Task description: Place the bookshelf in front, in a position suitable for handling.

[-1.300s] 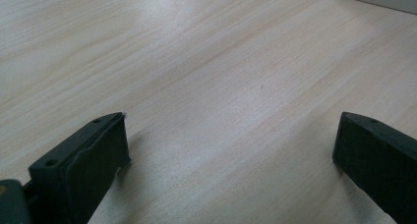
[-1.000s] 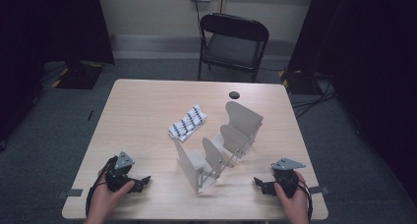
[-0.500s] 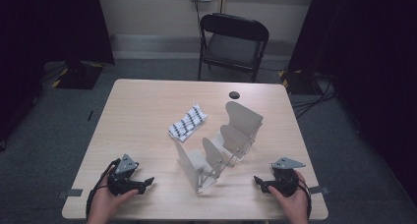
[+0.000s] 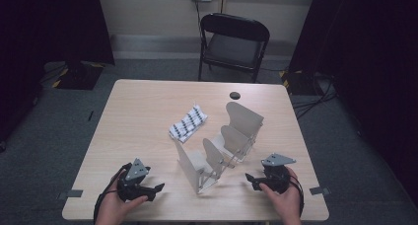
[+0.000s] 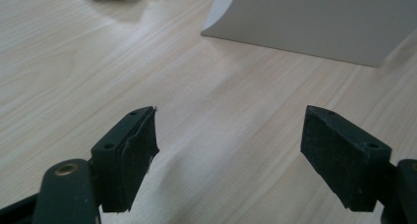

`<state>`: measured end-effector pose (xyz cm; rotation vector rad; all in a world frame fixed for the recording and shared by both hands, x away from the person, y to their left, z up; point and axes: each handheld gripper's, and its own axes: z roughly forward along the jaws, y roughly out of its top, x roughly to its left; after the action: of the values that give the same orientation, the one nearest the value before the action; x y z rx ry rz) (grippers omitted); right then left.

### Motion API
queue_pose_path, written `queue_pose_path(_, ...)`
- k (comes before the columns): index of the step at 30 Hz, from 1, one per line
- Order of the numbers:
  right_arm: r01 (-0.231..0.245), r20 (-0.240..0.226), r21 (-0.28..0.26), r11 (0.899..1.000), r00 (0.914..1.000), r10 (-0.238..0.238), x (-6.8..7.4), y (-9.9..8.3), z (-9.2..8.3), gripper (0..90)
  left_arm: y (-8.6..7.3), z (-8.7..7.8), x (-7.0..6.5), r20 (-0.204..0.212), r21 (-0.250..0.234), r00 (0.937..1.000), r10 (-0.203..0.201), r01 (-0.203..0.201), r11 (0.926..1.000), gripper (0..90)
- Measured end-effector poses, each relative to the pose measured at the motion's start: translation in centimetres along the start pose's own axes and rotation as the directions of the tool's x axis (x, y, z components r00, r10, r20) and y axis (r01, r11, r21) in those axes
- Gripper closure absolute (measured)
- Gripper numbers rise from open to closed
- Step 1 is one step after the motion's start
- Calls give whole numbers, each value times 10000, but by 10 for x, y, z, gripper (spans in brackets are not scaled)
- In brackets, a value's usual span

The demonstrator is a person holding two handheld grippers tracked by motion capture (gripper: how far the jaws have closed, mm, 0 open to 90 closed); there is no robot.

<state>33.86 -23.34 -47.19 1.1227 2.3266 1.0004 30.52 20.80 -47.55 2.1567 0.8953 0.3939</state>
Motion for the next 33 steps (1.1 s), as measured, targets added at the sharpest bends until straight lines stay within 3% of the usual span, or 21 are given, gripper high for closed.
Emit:
queue_pose_path(6,310,119,-259,9992,9995,-307,2,19,-11,235,3,8,-13,283,87,9990,343,-346,9994,219)
queue_pose_path(11,327,159,-570,9978,9994,-318,1,36,-23,252,5,8,-16,315,59,9987,409,-411,9991,222)
queue_pose_path(13,392,51,-598,9974,9992,-390,1,44,-27,255,5,9,-15,319,101,9985,439,-442,9990,222)
queue_pose_path(17,872,270,-608,9943,9960,-857,4,62,-35,257,3,10,-14,259,137,9987,436,-440,9989,223)
queue_pose_path(25,763,362,-635,9951,9966,-741,-4,77,-45,257,0,13,-11,146,315,9973,722,-727,9969,222)
queue_pose_path(33,766,374,-837,9935,9966,-737,-4,102,-54,259,-4,17,-5,-54,455,9979,645,-642,9969,221)
